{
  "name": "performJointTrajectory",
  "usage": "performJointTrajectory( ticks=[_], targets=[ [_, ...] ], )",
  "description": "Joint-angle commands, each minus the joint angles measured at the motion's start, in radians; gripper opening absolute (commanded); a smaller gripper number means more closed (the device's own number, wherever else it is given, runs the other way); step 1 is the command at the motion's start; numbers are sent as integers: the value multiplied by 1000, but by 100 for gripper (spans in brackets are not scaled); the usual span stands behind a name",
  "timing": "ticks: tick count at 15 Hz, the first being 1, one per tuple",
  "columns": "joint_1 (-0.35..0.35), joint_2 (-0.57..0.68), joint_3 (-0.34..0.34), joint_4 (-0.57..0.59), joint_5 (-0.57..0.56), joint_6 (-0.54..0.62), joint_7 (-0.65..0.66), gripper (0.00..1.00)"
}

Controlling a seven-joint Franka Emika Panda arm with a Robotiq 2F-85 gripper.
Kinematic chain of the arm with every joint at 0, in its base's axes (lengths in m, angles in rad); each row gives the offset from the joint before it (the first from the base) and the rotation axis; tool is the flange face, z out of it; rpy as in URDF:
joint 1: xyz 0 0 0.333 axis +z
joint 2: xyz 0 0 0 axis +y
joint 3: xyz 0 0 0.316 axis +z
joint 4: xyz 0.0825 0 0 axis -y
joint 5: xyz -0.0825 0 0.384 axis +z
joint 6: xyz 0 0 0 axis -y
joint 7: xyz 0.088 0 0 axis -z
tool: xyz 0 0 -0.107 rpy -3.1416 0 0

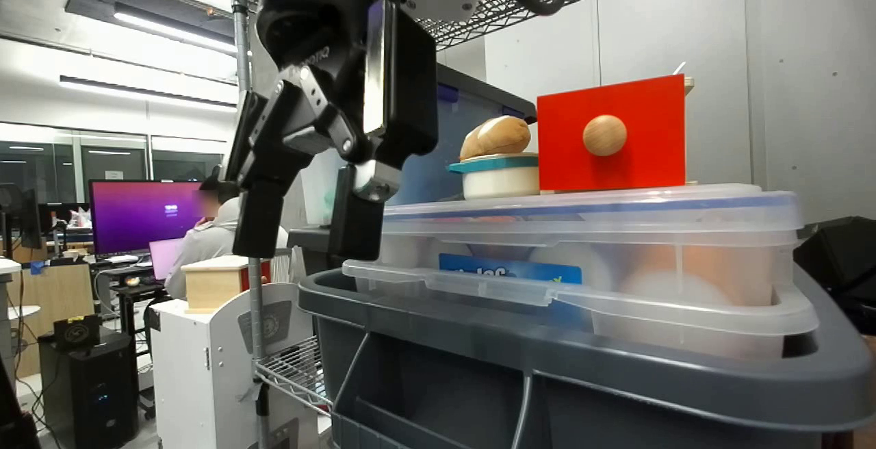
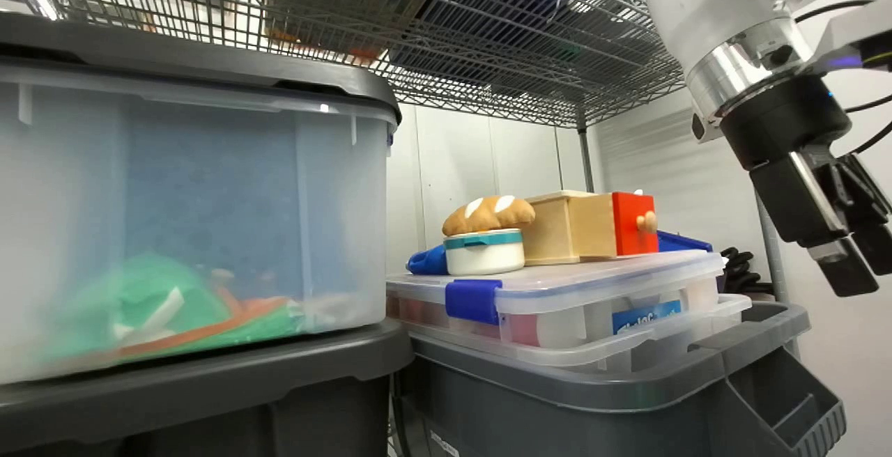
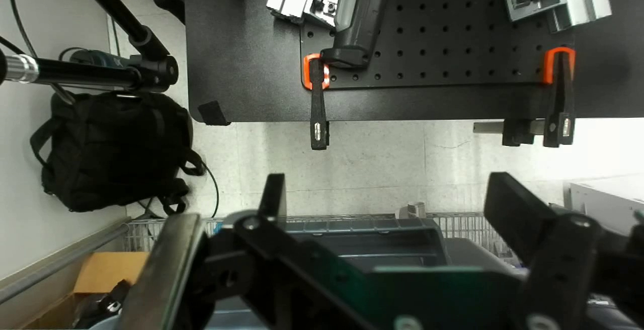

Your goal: Put the brown and orange plushies in the open drawer

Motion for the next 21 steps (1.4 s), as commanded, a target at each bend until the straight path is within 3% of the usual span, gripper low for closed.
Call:
performJointTrajectory(
  ticks=[1, 6, 14, 15, 21],
  targets=[
    [5, 0, -4, 2, -1, -3, 1, 100],
    [5, 0, -4, 2, -1, -3, 1, 100],
    [-12, 35, 5, 55, 132, 10, 328, 100],
    [-6, 10, 6, 24, 101, 16, 282, 100],
    [-6, 22, 5, 37, 109, 14, 301, 100]
  ],
)
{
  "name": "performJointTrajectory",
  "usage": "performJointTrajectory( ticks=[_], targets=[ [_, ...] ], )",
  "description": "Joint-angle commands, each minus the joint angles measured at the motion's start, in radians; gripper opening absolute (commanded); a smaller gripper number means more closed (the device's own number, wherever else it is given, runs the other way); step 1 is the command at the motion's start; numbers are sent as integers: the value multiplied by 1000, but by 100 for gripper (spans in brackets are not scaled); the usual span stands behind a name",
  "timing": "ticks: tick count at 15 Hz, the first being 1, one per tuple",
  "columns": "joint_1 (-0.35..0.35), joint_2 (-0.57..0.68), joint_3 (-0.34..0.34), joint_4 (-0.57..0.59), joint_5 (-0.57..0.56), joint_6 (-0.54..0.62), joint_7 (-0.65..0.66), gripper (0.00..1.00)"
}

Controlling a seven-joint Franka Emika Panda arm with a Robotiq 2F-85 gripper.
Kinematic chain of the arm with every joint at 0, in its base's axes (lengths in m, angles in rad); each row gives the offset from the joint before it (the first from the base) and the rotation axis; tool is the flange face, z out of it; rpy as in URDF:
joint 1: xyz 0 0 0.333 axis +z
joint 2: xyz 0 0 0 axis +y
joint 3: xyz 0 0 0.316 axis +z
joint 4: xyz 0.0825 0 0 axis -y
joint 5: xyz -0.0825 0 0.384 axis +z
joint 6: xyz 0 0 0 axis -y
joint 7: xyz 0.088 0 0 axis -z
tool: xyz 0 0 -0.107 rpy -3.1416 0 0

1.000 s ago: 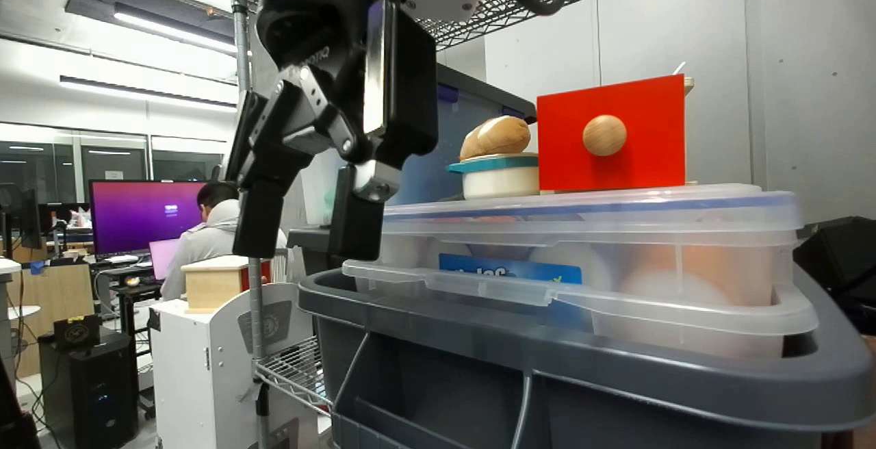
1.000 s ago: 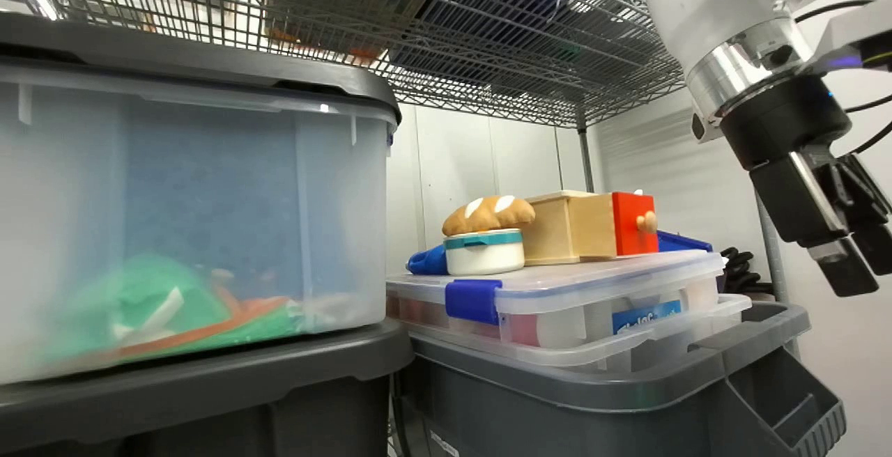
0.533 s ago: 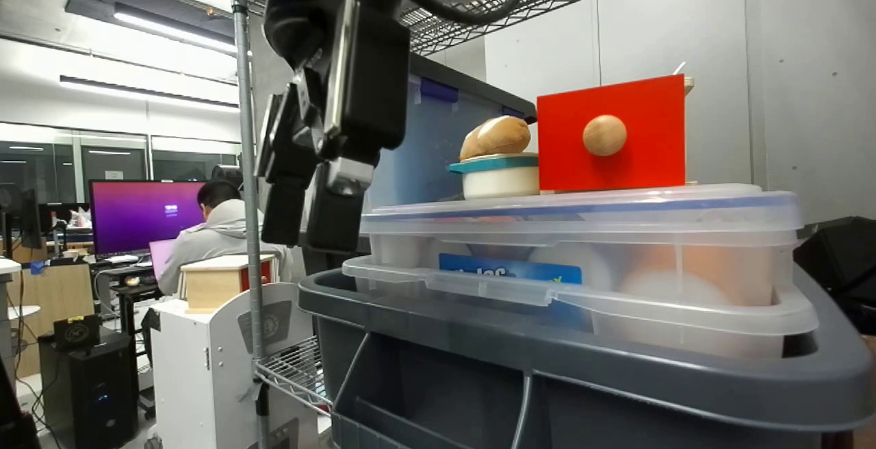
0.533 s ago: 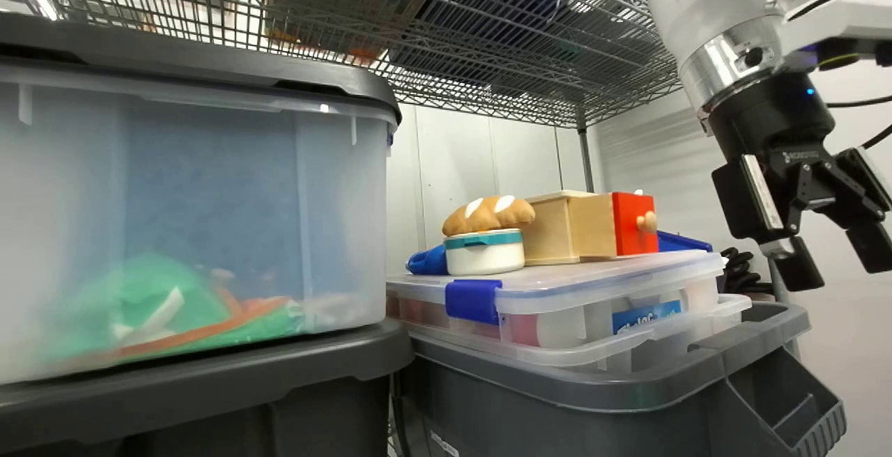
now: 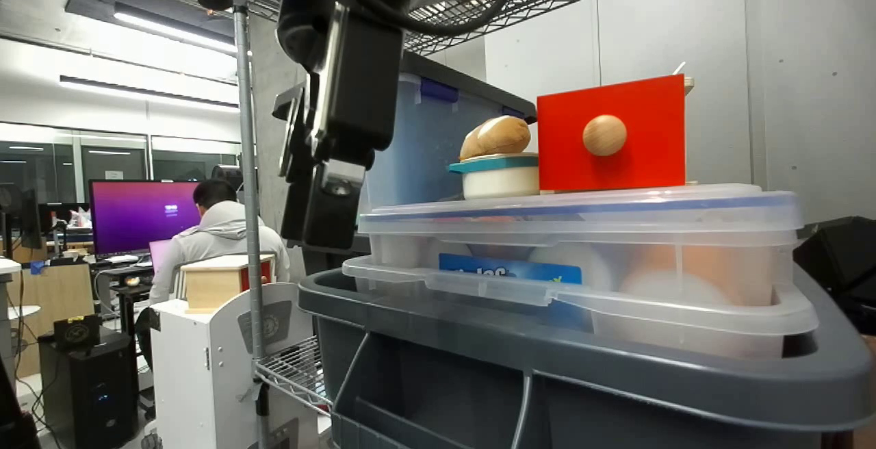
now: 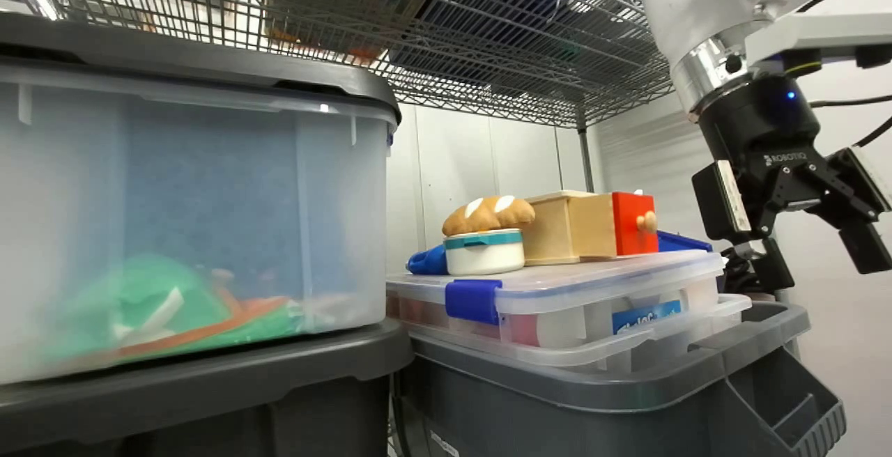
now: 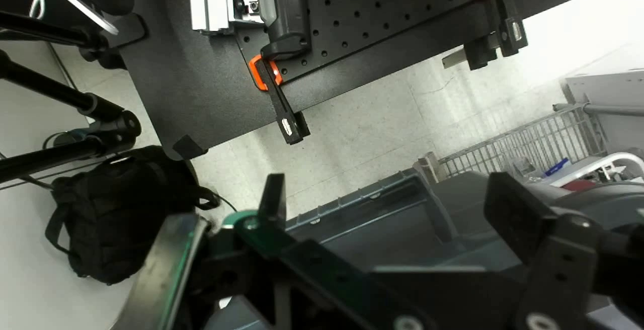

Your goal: Put the brown and orange plushies in the open drawer

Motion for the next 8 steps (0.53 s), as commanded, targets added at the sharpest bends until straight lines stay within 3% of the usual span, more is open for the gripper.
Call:
performJointTrajectory(
  ticks=[1, 8],
  targets=[
    [-5, -6, 4, -3, -5, 4, -30, 100],
    [1, -52, 6, -24, -18, 27, -101, 100]
  ],
)
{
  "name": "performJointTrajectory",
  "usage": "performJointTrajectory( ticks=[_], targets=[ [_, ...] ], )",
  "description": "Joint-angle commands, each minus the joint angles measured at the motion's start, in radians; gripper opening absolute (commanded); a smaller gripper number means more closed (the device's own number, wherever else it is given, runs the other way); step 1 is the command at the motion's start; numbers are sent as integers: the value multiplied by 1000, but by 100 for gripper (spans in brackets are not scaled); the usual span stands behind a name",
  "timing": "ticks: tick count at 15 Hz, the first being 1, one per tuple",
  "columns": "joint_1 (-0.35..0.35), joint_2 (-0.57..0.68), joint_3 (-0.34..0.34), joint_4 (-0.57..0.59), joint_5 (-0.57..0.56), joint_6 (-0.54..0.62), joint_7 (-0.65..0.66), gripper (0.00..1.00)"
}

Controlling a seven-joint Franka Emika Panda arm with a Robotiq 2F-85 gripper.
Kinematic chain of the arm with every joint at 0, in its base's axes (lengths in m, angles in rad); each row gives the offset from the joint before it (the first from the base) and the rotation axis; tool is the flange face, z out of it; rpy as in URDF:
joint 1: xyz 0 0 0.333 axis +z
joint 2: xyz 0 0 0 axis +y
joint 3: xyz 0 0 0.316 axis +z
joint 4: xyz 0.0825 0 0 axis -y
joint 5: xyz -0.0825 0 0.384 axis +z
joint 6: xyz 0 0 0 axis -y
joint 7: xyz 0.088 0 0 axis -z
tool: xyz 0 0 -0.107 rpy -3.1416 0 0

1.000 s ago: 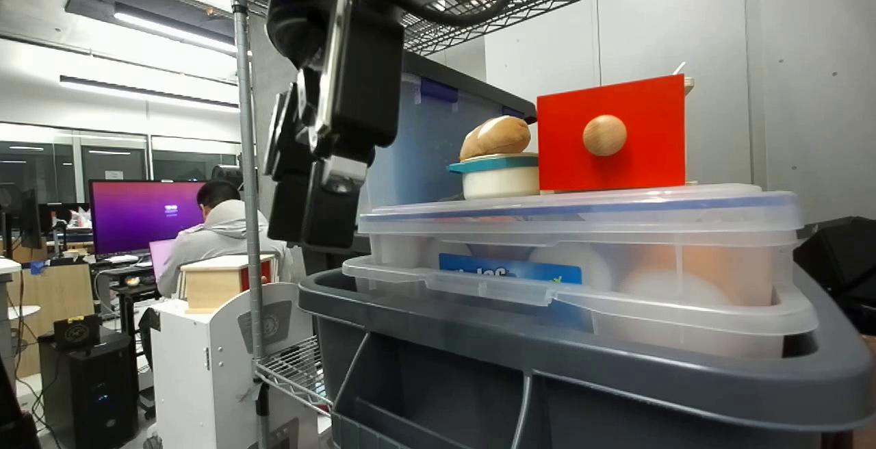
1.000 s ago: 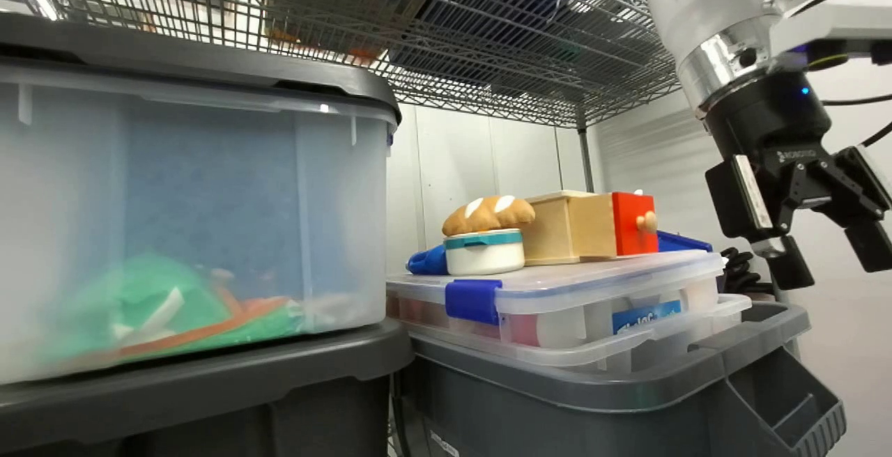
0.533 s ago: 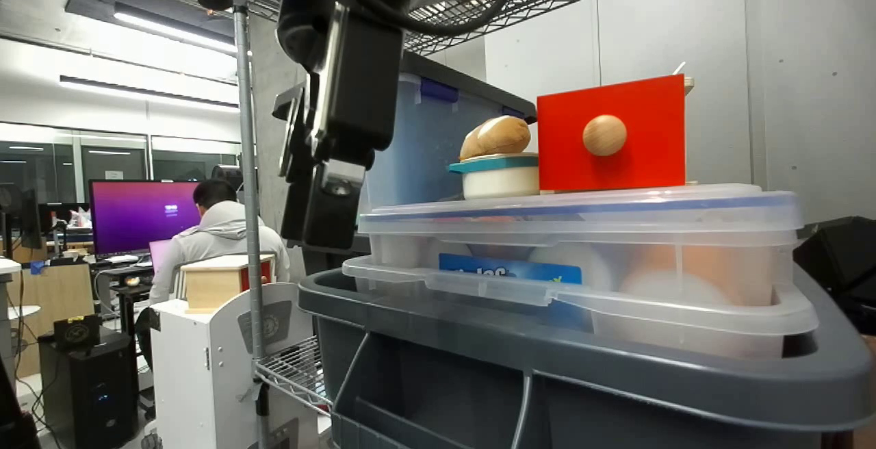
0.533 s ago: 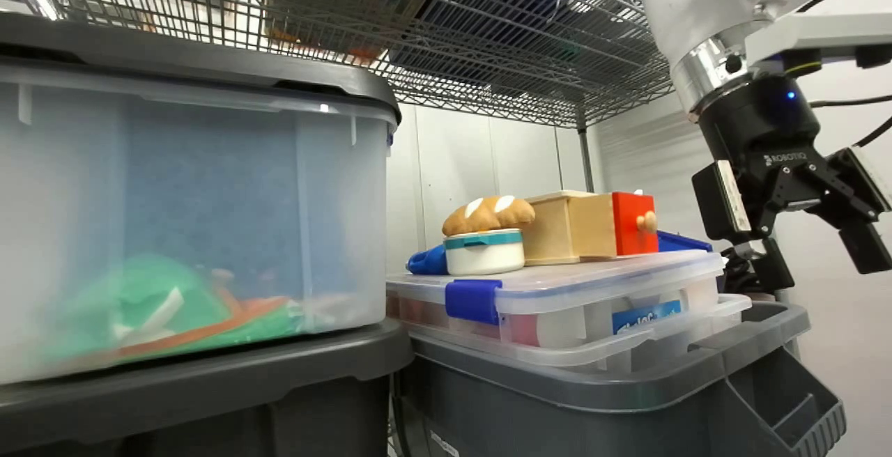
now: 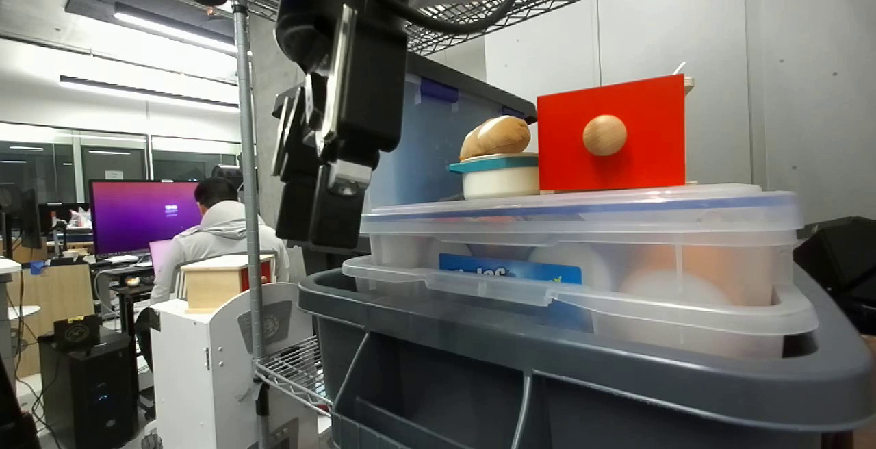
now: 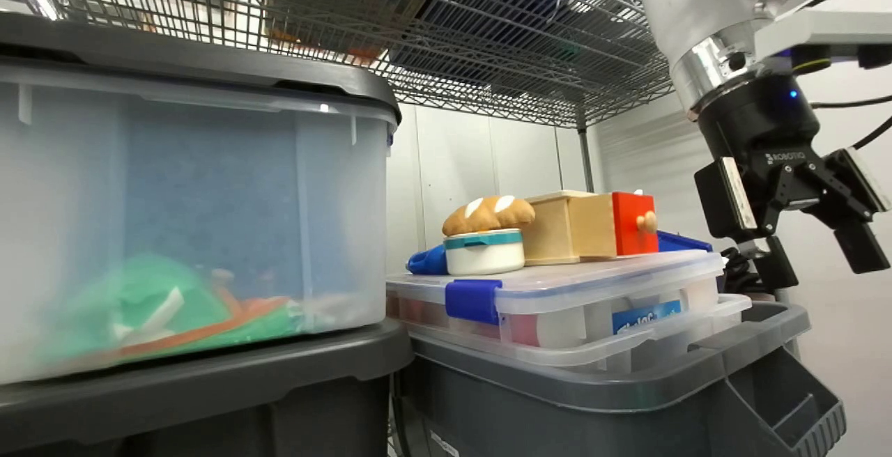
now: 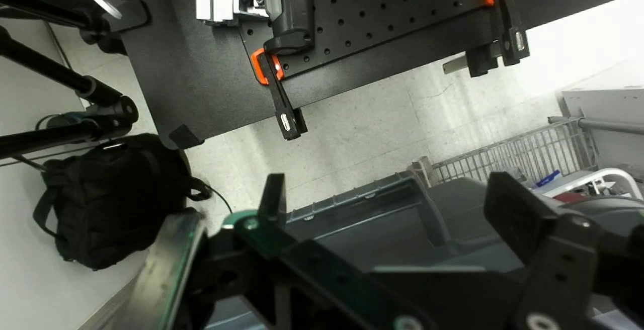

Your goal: Put the brown and orange plushies in the open drawer

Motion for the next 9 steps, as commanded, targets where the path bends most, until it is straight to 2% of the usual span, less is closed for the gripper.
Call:
performJointTrajectory(
  ticks=[1, 9],
  targets=[
    [1, -56, 2, -23, -12, 27, -54, 100],
    [0, -149, -9, -26, -3, 93, -139, 100]
  ],
)
